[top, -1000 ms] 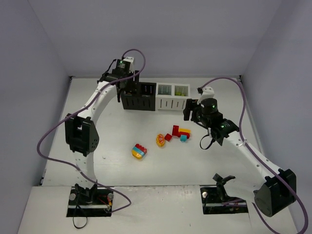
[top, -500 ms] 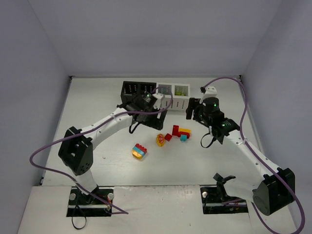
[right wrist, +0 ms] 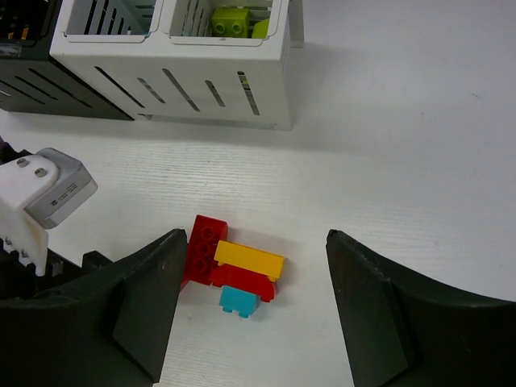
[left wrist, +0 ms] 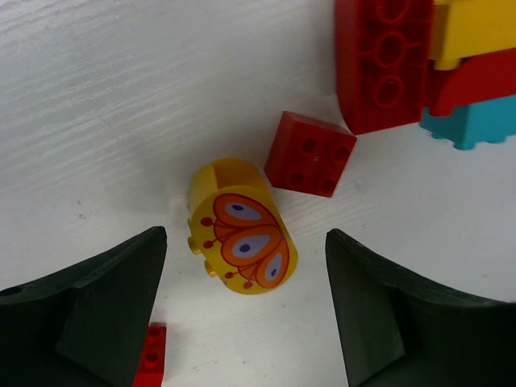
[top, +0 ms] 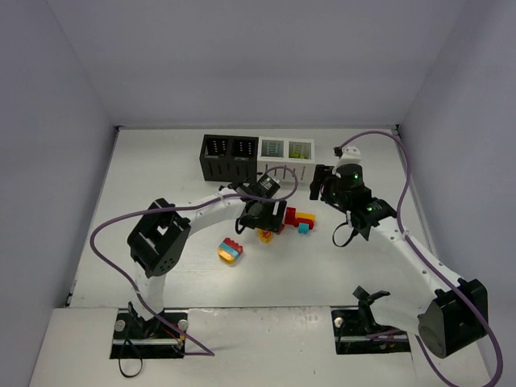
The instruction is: Sort the legos into containers by color
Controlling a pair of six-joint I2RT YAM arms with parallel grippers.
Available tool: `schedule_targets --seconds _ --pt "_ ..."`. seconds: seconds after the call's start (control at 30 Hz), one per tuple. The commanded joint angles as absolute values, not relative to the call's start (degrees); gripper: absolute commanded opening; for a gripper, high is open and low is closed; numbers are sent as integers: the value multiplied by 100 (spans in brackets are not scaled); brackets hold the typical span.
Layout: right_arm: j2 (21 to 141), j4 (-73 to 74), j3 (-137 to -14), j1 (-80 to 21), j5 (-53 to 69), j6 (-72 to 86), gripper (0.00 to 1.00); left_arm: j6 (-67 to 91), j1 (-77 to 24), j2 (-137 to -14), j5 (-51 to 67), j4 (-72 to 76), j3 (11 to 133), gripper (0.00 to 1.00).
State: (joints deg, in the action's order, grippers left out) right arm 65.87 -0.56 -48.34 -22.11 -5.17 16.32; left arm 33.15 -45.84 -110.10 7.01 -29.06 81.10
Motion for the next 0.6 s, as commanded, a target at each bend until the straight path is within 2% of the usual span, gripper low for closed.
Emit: schedule_targets --seconds 0.0,0.03,0.07,0.13,0.3,0.37,0.57 --pt "6328 -290 -4817 -2171 -694 1687 66 3805 -4597 -10890 423 -2812 8201 72" --pt "6311 -290 -4799 -2162 -703 1687 66 3814 -4605 -10881 361 -2839 8165 70" --pt "6284 -290 -4781 -2153 -703 1687 66 3814 -4614 -10872 299 -2856 8156 62" --pt "6258 -281 -4729 -2145 -694 1705 66 3814 -4614 -10811 124 -2944 8156 52" --pt "6223 -290 -4658 -2136 -694 1749 66 3674 -4614 -10574 -254 -3084 8235 5" --pt "6205 -290 -4667 -2127 -677 1732 66 3586 -4606 -10477 -482 -3216 8323 0" --pt "6100 -281 -4720 -2101 -738 1652 66 2919 -4282 -9897 -1097 -3559 9042 0"
